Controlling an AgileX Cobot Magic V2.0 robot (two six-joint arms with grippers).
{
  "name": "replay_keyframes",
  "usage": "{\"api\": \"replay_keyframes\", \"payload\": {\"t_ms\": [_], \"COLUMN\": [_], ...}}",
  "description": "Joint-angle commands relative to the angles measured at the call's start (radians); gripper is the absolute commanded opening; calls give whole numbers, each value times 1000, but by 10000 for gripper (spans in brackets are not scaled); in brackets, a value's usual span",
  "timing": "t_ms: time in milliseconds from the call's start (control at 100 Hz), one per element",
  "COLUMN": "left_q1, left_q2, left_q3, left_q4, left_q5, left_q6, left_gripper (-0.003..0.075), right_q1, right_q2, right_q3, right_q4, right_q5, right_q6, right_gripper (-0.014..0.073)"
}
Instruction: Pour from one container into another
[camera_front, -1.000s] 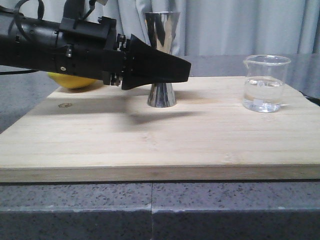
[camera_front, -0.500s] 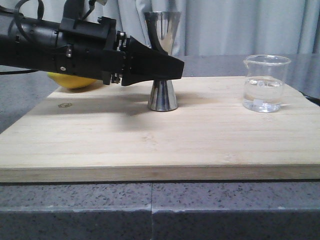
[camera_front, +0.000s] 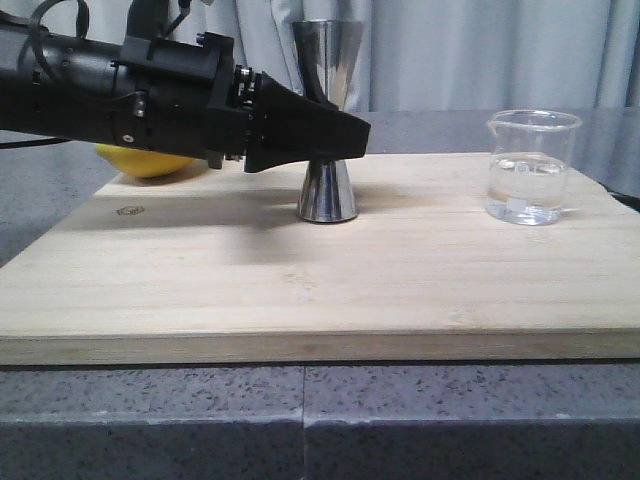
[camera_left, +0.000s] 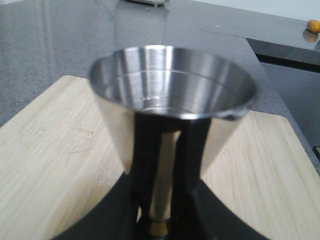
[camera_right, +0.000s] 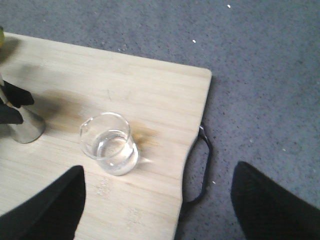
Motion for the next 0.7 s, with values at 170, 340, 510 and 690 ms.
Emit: {"api": "replay_keyframes", "payload": {"t_ms": [170, 340, 510, 690], "left_q1": [-8, -8, -8, -8], "left_q2": [-38, -38, -38, -38], "left_q3": [-29, -33, -33, -33], "left_q4": [-72, -72, -72, -72], "left_q5": [57, 57, 55, 55], "left_q6": [69, 69, 69, 69], "left_gripper": [-19, -19, -19, -19], "right_q1": [20, 66, 75, 75], "right_q2": [-4, -4, -4, -4], "right_q3": [22, 94, 110, 110], "right_q4": [183, 242, 244, 246], "right_q5": [-117, -205, -213, -215], "right_q6": [-219, -290, -290, -290], "right_gripper": [544, 544, 544, 544]}}
